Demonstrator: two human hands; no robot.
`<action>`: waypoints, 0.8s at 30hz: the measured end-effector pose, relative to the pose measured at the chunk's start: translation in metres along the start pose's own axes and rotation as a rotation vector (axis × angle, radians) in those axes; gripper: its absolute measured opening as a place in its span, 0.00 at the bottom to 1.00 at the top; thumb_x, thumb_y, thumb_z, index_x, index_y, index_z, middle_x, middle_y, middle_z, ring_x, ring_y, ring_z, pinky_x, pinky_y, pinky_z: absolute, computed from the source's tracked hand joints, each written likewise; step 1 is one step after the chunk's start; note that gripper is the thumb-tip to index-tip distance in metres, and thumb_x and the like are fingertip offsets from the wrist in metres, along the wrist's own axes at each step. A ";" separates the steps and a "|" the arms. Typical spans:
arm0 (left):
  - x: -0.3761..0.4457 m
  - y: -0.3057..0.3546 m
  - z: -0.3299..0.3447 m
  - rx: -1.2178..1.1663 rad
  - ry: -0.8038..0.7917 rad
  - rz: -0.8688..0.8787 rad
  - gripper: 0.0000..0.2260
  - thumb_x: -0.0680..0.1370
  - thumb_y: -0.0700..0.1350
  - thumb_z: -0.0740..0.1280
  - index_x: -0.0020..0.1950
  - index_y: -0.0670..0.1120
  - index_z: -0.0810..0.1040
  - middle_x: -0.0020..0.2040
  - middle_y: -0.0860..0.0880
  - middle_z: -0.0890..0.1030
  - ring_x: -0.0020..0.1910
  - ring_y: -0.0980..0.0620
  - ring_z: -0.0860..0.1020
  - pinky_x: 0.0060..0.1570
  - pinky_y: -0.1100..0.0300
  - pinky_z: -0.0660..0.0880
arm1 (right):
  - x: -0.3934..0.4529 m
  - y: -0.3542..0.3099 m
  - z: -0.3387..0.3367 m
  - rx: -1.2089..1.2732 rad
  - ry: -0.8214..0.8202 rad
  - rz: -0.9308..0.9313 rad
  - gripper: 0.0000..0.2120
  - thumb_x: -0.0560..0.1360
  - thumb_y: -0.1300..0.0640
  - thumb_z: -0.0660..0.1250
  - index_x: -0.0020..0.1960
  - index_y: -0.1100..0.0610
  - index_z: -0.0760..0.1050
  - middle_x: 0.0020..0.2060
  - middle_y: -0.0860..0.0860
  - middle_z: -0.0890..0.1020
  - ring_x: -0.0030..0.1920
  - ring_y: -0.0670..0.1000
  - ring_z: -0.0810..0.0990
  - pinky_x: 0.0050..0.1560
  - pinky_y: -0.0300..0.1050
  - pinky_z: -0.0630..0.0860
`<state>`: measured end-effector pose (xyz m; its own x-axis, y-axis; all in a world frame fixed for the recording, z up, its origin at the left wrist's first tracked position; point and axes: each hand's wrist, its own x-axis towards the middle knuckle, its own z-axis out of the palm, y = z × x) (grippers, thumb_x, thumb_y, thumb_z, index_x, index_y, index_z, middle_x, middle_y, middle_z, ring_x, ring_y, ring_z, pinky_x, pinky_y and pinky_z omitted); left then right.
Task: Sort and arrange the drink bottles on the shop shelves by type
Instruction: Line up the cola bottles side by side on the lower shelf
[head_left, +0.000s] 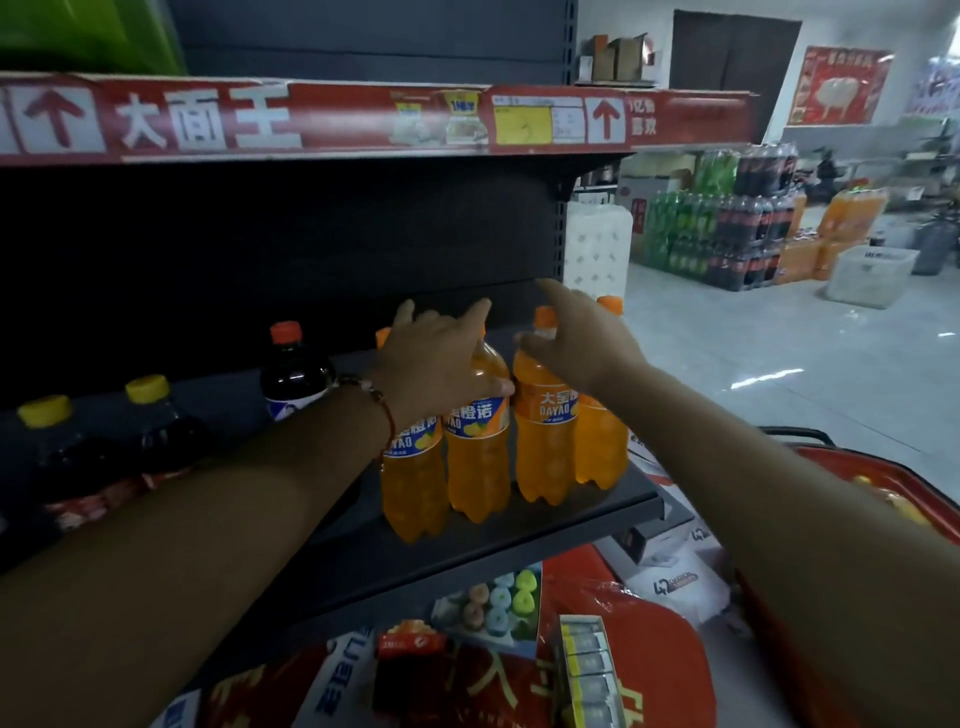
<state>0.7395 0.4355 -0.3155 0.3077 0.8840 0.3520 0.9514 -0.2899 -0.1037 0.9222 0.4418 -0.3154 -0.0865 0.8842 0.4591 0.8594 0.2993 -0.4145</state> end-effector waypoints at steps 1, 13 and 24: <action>-0.008 -0.004 0.001 -0.018 0.058 0.005 0.47 0.71 0.71 0.64 0.81 0.52 0.47 0.76 0.46 0.67 0.77 0.43 0.60 0.76 0.42 0.50 | -0.003 -0.008 0.002 0.004 0.039 -0.051 0.34 0.76 0.41 0.65 0.77 0.50 0.57 0.72 0.53 0.69 0.67 0.57 0.73 0.56 0.47 0.72; -0.126 -0.023 0.118 -1.290 0.160 -0.521 0.28 0.72 0.45 0.77 0.65 0.63 0.66 0.57 0.62 0.77 0.60 0.57 0.77 0.50 0.61 0.75 | 0.025 -0.051 0.014 -0.009 -0.319 -0.097 0.20 0.77 0.45 0.67 0.64 0.55 0.72 0.54 0.52 0.77 0.56 0.53 0.77 0.52 0.47 0.73; -0.133 -0.017 0.119 -1.237 0.150 -0.510 0.21 0.73 0.45 0.76 0.59 0.60 0.70 0.51 0.62 0.78 0.49 0.66 0.78 0.44 0.68 0.72 | 0.020 -0.046 0.013 0.048 -0.323 -0.170 0.22 0.75 0.52 0.71 0.66 0.54 0.71 0.54 0.50 0.75 0.57 0.51 0.74 0.54 0.46 0.70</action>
<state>0.6840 0.3659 -0.4714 -0.1544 0.9665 0.2051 0.3002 -0.1519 0.9417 0.8749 0.4507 -0.2972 -0.3868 0.8859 0.2562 0.7951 0.4611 -0.3940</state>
